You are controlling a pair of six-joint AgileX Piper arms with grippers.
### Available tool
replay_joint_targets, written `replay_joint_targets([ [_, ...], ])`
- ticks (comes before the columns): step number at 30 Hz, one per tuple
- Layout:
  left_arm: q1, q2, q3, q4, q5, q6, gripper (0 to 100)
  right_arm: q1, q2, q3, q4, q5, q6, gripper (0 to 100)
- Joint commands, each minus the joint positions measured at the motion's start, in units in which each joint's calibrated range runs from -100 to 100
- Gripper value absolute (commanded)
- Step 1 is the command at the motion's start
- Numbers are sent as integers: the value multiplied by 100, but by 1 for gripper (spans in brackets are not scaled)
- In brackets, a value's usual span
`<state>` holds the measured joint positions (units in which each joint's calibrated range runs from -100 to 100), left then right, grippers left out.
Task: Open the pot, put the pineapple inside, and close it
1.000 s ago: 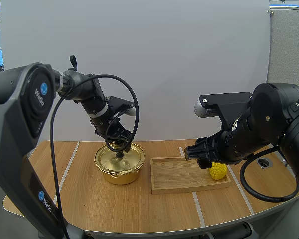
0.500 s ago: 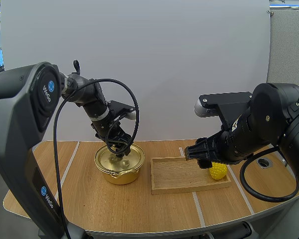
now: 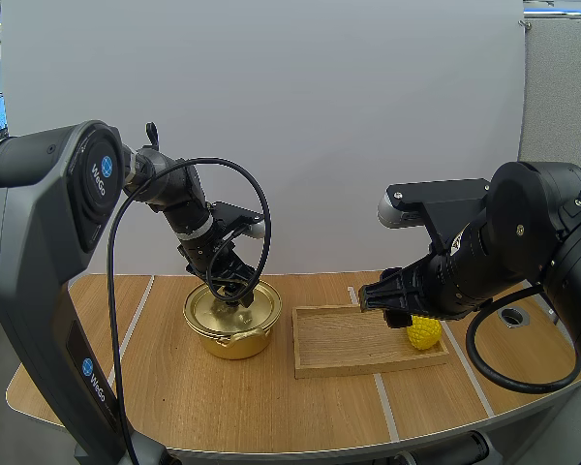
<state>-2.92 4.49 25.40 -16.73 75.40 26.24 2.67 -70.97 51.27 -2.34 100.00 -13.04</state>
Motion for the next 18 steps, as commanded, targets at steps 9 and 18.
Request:
replay_joint_targets([
  [9, -23, 5, -38, 10, 69, 37, 0, -18, -19, 7, -9, 0, 0, 100],
  [18, -23, -162, -120, 10, 282, 37, 0, -18, -19, 7, -9, 0, 0, 100],
])
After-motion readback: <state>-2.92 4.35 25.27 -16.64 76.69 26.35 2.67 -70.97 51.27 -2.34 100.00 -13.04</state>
